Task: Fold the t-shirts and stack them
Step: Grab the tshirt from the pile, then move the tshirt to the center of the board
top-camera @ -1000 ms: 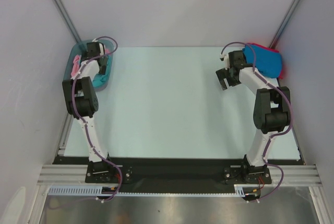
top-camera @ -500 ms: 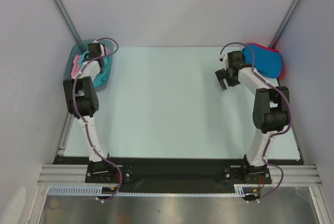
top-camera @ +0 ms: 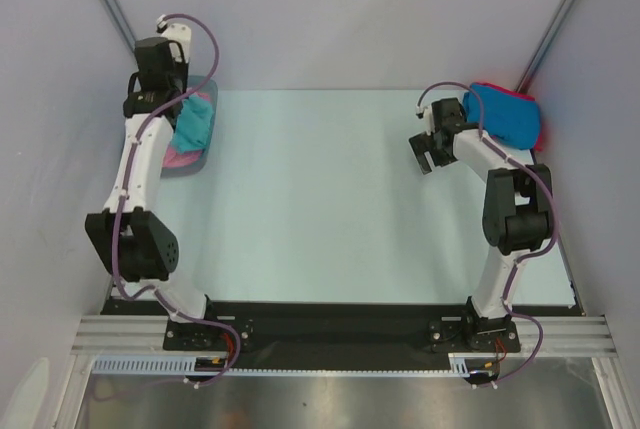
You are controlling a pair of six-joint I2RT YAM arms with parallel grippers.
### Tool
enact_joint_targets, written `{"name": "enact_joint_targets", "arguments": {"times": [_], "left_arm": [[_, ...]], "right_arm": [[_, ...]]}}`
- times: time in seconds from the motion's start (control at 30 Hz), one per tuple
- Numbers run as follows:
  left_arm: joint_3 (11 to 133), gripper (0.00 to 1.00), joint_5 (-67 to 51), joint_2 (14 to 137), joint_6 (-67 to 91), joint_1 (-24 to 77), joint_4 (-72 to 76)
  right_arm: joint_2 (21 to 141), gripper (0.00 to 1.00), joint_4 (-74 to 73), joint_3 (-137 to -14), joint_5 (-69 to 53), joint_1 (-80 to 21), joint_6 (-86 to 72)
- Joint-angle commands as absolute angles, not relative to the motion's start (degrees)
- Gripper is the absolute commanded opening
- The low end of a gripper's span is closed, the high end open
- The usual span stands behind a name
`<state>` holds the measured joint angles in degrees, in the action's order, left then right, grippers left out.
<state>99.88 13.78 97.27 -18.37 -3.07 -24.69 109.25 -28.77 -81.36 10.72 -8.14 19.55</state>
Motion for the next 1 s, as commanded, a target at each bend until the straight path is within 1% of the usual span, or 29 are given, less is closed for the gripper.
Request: {"name": "enact_joint_targets", "arguments": {"times": [0.0,0.13,0.27,0.37,0.4,0.53,0.6,0.7,0.73,0.77,0.8,0.83,0.87,0.9,0.93,0.97], "left_arm": [[101.95,0.00,6.25,93.69,-17.49,2.36,-29.70],[102.92,0.00,-1.30,92.81,-14.34,7.02,-31.38],[104.49,0.00,-7.71,92.29,-16.43,15.37,-35.57],[106.77,0.00,-15.71,92.55,-18.63,18.80,-39.79],[107.74,0.00,-21.91,92.98,-19.24,19.24,-41.21],[110.39,0.00,-32.32,93.25,-24.58,22.48,-47.28],[110.74,0.00,-32.96,93.60,-26.89,24.25,-50.44],[108.82,0.00,-29.81,94.66,-25.85,25.58,-49.49],[108.11,0.06,-27.79,94.92,-25.40,25.49,-48.44],[106.63,0.19,-26.73,95.10,-25.40,25.49,-47.91],[105.92,0.40,-25.24,95.18,-25.05,25.49,-47.12],[105.21,0.74,-23.66,95.27,-24.44,25.31,-46.33],[103.90,0.75,-19.64,95.27,-24.00,25.14,-44.67],[103.36,0.76,-18.29,95.36,-23.82,24.96,-43.78],[102.92,0.85,-16.72,95.36,-23.04,24.09,-42.12],[101.88,0.91,-11.65,95.45,-22.59,23.65,-40.97]], "right_arm": [[110.21,1.00,-27.60,-83.32,11.42,-9.49,19.16],[111.27,1.00,-27.60,-83.76,12.21,-10.46,19.07],[112.41,1.00,-27.60,-85.08,13.01,-11.78,18.90],[113.20,1.00,-27.42,-85.43,14.50,-12.56,18.90],[113.20,1.00,-27.25,-85.17,14.76,-12.66,18.90],[112.59,1.00,-26.46,-83.85,15.03,-12.74,19.07],[112.59,1.00,-26.37,-83.67,15.20,-12.74,18.99],[112.50,1.00,-26.19,-83.76,16.08,-12.83,18.98],[112.41,1.00,-26.10,-83.76,16.69,-12.92,18.98],[112.15,1.00,-25.93,-83.67,16.79,-12.83,19.16],[111.63,1.00,-25.93,-83.24,16.70,-12.83,19.16],[111.36,1.00,-25.75,-83.06,16.70,-12.83,19.16],[111.18,1.00,-25.75,-82.80,16.70,-12.83,19.25],[111.01,1.00,-25.49,-82.62,16.79,-12.83,19.34],[110.74,1.00,-25.40,-82.36,16.96,-12.83,19.34],[110.66,1.00,-25.40,-82.35,17.14,-12.83,19.34]]}}
